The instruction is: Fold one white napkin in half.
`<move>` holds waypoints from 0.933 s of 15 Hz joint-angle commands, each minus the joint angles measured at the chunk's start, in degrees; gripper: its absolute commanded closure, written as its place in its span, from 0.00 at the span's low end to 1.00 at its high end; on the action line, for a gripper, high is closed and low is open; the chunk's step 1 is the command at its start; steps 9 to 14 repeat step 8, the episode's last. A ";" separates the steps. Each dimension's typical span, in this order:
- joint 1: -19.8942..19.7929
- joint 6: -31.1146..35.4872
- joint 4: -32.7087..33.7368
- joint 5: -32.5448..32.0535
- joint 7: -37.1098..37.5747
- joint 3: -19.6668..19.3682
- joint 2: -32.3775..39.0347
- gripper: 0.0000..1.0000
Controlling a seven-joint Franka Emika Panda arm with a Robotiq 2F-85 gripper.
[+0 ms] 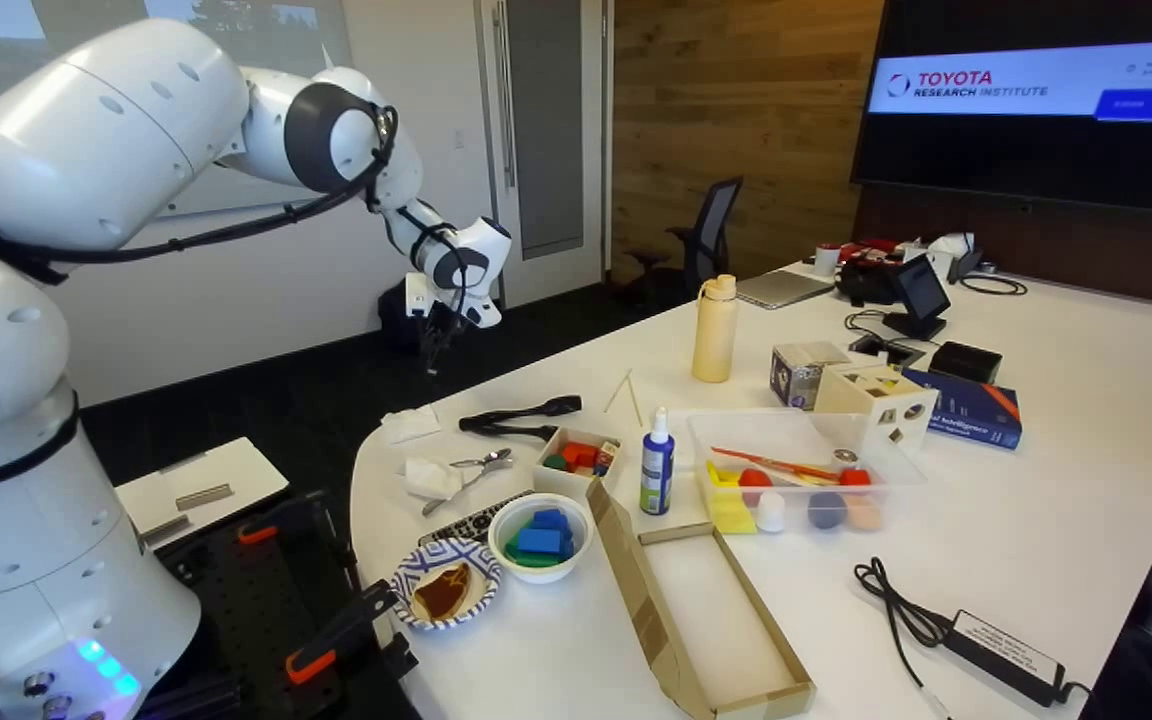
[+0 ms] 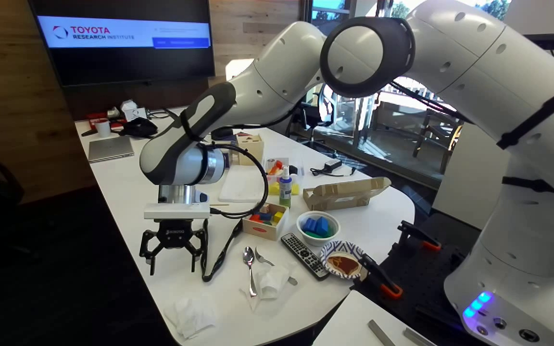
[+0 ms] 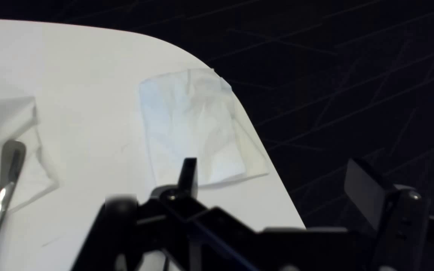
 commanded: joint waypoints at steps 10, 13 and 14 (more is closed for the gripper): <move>-0.58 14.14 -32.75 -7.59 -3.55 -0.79 -22.54 0.00; -0.58 14.14 -32.75 -7.59 -3.55 -0.79 -22.54 0.00; -0.58 14.14 -32.75 -7.59 -3.55 -0.79 -22.54 0.00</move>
